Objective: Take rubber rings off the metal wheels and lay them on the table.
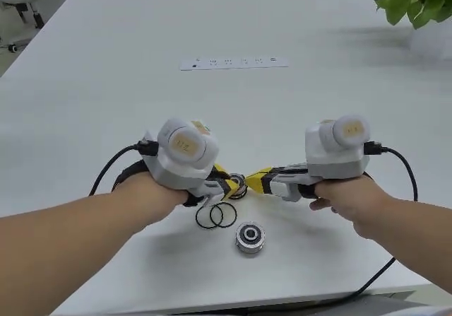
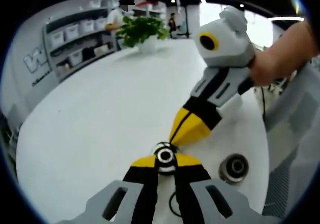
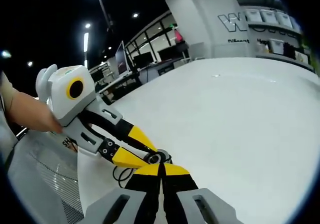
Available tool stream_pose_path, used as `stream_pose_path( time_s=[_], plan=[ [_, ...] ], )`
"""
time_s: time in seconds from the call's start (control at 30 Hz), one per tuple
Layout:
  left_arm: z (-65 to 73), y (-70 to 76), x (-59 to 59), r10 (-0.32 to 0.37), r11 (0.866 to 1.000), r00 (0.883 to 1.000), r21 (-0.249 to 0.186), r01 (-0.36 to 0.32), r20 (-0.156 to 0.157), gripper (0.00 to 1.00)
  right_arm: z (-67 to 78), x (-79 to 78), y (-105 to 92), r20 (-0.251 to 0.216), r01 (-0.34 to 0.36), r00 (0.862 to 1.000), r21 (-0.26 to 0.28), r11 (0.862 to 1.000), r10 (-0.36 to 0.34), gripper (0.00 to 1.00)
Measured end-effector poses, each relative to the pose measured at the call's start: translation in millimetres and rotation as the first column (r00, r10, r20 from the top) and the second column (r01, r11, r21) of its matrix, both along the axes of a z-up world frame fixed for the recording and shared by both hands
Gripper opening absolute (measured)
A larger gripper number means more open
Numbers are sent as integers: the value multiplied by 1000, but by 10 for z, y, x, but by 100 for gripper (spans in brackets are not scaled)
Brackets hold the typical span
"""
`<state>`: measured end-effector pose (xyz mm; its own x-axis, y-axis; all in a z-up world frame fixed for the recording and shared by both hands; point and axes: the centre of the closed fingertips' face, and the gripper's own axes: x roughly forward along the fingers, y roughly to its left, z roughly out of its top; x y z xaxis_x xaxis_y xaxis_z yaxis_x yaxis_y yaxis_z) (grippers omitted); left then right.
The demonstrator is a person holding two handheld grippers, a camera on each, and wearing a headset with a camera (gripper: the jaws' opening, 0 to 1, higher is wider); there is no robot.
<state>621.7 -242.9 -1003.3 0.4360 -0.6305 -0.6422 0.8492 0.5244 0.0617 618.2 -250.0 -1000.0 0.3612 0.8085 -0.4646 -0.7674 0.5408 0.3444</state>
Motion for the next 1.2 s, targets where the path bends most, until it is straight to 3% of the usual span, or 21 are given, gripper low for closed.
stream_pose_path(
  time_s=[0.27, 0.33, 0.77, 0.93, 1.2],
  plan=[
    [-2, -2, -13, 1, 1000, 1000, -3, -1, -1, 12, 16, -49, 74, 5, -33, 999, 14, 999, 33, 0],
    [-3, -5, -15, -1, 1000, 1000, -3, 1, 0, 12, 59, -51, 99, -12, -31, 999, 60, 998, 31, 0],
    [0, -10, -11, 0, 1000, 1000, -13, 0, 4, 13, 42, -39, 31, -6, -29, 1000, 47, 998, 29, 0],
    [8, -18, -19, -13, 1000, 1000, 6, 13, 13, 14, 68, -22, 18, -2, -17, 1000, 48, 999, 18, 0],
    [108, -9, -98, -47, 999, 999, -16, 47, 11, 17, 136, 7, -5, 1, 4, 1000, 69, 998, -4, 0]
  ],
)
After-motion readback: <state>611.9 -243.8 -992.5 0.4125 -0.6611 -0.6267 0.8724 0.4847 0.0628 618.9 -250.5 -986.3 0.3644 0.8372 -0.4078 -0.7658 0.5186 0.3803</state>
